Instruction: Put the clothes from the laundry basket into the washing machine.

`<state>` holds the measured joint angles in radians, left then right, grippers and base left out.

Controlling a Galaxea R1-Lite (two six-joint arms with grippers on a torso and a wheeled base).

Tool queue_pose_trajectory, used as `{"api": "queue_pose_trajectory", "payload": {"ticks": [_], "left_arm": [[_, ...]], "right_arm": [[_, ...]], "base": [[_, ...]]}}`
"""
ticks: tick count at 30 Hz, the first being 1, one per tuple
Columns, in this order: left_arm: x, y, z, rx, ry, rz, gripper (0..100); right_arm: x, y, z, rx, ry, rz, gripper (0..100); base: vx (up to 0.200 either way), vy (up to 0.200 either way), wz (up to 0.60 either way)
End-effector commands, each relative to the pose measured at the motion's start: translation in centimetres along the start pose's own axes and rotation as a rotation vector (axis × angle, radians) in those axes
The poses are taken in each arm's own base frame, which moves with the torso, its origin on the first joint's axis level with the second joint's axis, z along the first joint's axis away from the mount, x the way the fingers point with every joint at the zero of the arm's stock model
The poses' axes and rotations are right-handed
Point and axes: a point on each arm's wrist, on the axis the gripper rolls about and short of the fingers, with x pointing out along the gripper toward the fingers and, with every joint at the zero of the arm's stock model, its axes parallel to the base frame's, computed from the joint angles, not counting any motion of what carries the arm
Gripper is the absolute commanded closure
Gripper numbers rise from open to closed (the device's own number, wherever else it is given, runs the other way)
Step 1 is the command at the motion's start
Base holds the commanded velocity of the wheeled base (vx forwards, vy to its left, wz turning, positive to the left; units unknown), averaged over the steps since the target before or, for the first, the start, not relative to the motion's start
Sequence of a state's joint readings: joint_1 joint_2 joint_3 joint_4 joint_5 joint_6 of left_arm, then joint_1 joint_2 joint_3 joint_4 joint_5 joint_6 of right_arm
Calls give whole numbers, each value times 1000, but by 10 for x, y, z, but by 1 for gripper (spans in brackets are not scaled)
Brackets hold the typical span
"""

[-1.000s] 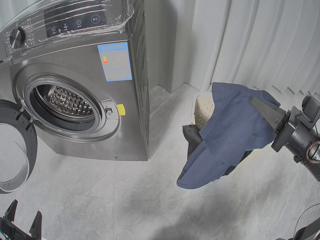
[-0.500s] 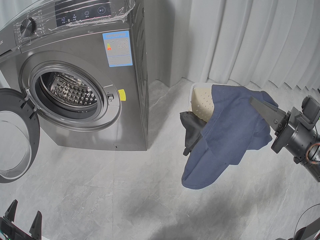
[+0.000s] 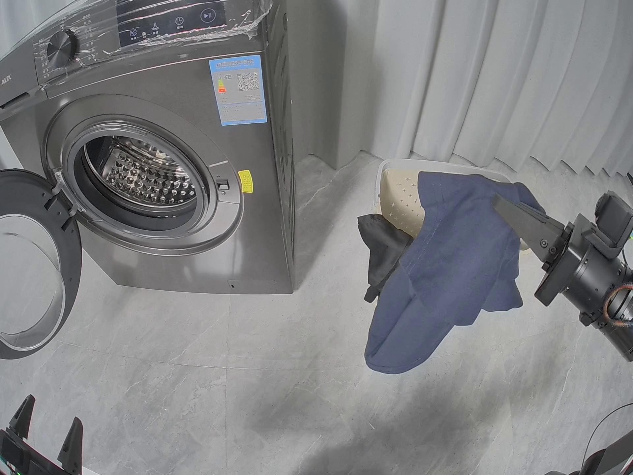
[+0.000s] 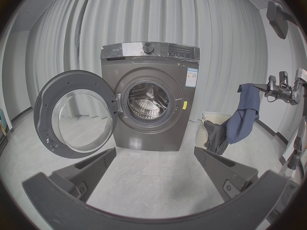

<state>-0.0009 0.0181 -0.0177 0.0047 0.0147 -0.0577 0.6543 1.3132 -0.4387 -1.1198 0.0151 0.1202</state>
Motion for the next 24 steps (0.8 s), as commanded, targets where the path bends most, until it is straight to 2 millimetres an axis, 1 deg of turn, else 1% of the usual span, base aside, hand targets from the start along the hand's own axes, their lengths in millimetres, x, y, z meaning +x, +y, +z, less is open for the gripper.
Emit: {"api": "queue_pose_trajectory", "payload": {"ticks": [1,24], "left_arm": [[0,0,-4,-1,4,2,0],[0,0,-4,-1,4,2,0]], "right_arm": [[0,0,0,1,2,1,100],[0,1,-1,2,4,5,100]], "base": [[0,200,0],[0,200,0]]}}
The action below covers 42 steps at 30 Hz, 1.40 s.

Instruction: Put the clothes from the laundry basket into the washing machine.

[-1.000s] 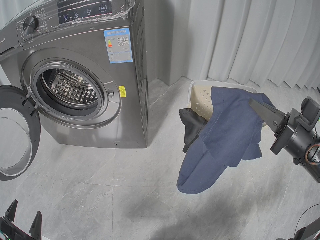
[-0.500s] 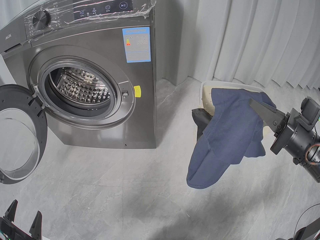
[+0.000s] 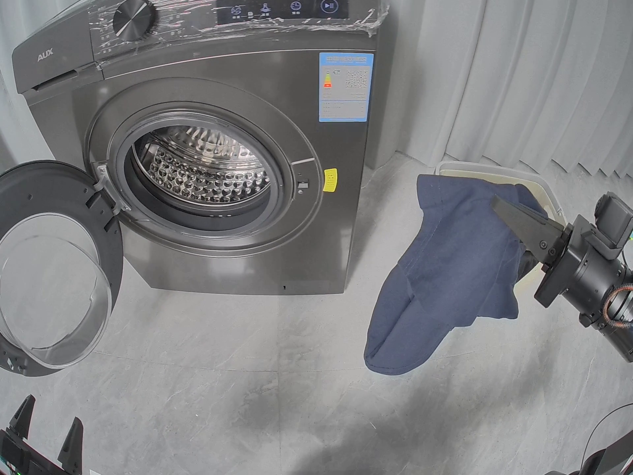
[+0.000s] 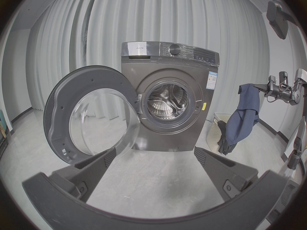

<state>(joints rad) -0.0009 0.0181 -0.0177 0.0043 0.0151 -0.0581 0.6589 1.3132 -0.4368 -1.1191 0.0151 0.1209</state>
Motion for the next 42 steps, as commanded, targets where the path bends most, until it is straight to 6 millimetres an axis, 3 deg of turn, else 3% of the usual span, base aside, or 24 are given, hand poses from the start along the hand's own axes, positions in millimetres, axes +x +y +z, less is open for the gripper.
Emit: {"api": "queue_pose_trajectory", "payload": {"ticks": [1,9,18,30,42], "left_arm": [[0,0,-5,0,4,1,0],[0,0,-4,0,4,1,0],[0,0,-5,0,4,1,0],[0,0,-4,-2,4,1,0],[0,0,-4,0,4,1,0]], "right_arm": [[0,0,0,1,0,1,100],[0,0,0,1,0,1,100],[1,0,-1,1,2,1,100],[1,0,-1,2,5,-3,100],[1,0,-1,2,5,-3,100]], "base": [[0,0,0],[0,0,0],[-200,0,0],[0,0,0],[0,200,0]]}}
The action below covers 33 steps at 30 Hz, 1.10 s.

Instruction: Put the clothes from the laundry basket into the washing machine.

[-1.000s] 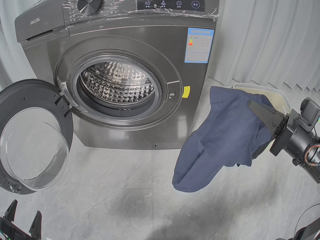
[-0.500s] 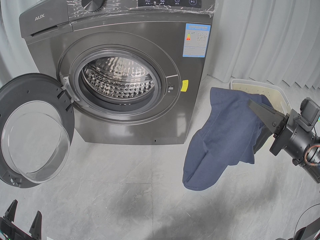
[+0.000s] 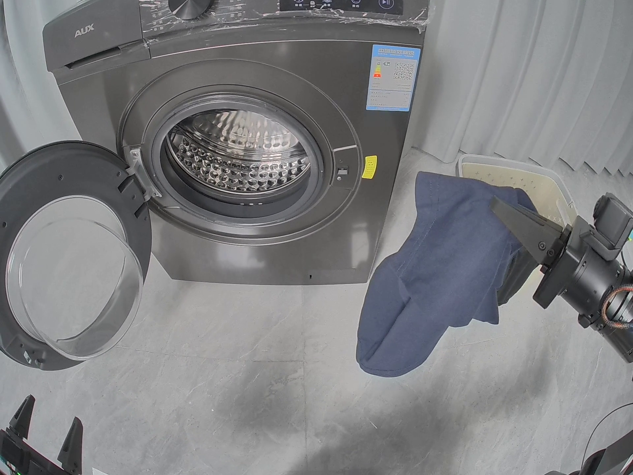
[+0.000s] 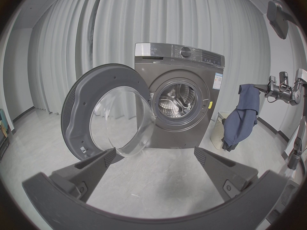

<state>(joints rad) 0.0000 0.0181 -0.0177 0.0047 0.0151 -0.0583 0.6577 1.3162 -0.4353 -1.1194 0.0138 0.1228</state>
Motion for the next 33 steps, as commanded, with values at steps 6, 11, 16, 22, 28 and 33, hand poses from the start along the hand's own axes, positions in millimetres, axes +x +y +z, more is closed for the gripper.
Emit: {"api": "queue_pose_trajectory", "payload": {"ticks": [6,11,16,22,28,33], "left_arm": [[0,0,-4,0,4,0,0],[0,0,-5,0,6,1,0],[0,0,-4,-1,4,-1,0],[0,0,-4,0,4,0,0],[0,0,-5,0,6,1,0],[0,0,-4,0,4,2,0]], "right_arm": [[0,0,-1,2,5,0,100],[0,0,-2,2,9,2,100],[0,0,-3,2,10,2,100],[0,0,-2,3,10,-1,100],[0,-1,-4,6,17,-3,100],[1,-3,-9,16,33,-16,100]], "base": [[0,200,0],[0,0,0],[0,0,0],[-133,0,0],[-67,0,0],[0,0,0]]}}
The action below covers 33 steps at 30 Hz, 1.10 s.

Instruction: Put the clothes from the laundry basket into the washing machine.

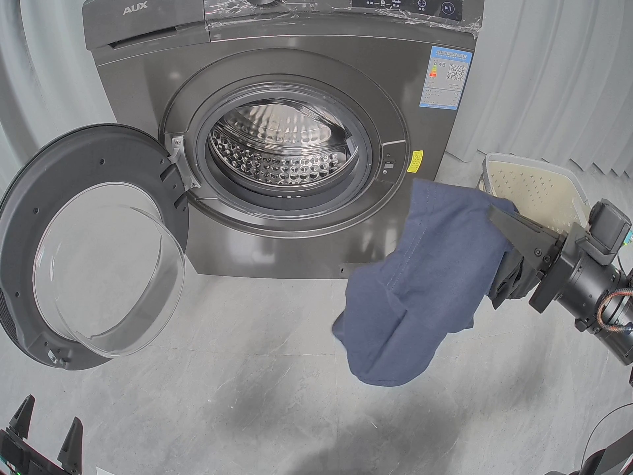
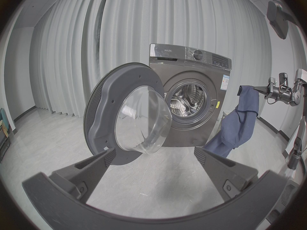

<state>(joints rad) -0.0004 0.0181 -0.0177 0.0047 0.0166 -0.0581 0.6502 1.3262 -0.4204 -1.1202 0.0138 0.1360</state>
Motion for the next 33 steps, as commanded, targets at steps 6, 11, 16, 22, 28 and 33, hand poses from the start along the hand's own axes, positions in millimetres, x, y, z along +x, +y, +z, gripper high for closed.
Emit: {"api": "queue_pose_trajectory", "payload": {"ticks": [6,11,16,22,28,33], "left_arm": [[0,0,-4,0,4,1,0],[0,0,-4,1,3,1,0],[0,0,-4,1,1,1,0],[0,0,-4,3,3,1,0],[0,0,-5,1,3,1,0],[0,0,-4,7,1,-2,0]], "right_arm": [[0,-1,0,35,0,-6,100],[-2,-2,-3,35,18,-10,100],[-3,-5,-3,39,16,-27,100],[-7,-15,11,61,-38,-65,100],[-10,-18,1,60,-2,-88,100],[-16,-19,-11,46,53,-85,100]], "base": [[0,0,0],[0,0,0],[0,0,0],[0,0,0],[0,0,0],[0,0,0]]}}
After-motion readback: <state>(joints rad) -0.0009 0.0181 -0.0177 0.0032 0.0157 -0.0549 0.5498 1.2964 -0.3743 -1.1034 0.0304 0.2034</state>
